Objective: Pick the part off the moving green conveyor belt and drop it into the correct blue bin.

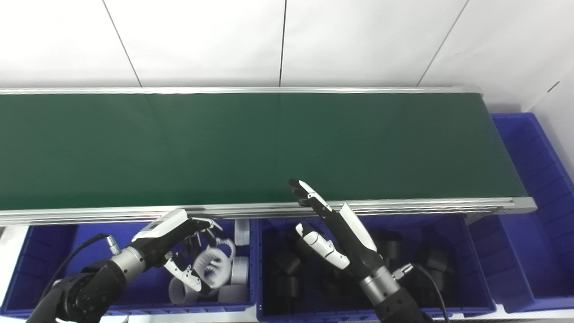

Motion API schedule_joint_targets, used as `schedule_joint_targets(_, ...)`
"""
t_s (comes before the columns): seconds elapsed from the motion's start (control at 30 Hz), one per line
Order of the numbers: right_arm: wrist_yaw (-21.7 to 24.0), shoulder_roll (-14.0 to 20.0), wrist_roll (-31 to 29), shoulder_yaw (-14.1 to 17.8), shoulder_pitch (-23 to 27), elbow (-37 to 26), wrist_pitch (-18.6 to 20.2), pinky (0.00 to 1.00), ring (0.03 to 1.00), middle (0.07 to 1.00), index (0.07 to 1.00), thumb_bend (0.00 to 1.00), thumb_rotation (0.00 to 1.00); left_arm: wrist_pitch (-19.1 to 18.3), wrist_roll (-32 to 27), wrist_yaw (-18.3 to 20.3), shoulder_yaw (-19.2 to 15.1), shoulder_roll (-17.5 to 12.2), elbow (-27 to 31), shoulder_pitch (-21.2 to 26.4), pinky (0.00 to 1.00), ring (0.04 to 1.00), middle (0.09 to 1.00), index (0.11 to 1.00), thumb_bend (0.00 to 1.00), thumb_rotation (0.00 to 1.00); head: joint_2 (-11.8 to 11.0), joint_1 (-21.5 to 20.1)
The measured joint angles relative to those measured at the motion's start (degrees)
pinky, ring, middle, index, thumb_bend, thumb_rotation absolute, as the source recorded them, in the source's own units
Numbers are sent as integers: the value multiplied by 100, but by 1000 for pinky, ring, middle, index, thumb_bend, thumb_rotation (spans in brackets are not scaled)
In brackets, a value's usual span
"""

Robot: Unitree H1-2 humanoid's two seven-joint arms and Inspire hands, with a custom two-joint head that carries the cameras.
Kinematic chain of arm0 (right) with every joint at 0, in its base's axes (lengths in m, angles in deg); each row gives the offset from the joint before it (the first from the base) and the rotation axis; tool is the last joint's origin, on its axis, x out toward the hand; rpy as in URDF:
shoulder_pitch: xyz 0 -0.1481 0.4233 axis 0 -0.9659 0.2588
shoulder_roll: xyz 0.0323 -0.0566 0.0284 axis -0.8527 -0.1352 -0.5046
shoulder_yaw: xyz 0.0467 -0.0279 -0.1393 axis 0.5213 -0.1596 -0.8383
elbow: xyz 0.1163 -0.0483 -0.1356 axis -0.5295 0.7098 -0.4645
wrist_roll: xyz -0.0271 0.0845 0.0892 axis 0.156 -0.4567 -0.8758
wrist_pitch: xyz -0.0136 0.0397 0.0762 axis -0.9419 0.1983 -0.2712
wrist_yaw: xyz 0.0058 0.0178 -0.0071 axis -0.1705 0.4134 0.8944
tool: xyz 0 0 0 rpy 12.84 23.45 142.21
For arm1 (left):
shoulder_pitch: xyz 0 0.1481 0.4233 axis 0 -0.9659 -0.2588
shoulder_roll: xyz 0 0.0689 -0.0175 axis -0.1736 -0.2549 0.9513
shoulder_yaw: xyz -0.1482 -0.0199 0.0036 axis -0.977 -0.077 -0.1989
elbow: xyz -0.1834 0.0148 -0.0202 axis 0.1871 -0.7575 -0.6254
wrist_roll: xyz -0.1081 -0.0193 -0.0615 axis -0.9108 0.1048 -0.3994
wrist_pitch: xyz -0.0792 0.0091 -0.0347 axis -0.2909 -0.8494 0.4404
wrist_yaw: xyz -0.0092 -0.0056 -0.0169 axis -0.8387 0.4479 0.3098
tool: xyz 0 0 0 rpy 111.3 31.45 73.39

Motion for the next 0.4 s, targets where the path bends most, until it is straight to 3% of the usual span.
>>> schedule_joint_targets(0.33,0,0,-6,-2,0,-1,11,861,927,964,952,416,984,130,9,-96,11,0,-81,-3,697,781,803,793,768,203,-62,-18)
schedule_joint_targets(0.4,0,1,-8,-4,-3,-1,11,838,911,963,951,424,988,164,-33,-94,9,-4,-77,-4,737,800,813,790,719,265,-79,9)
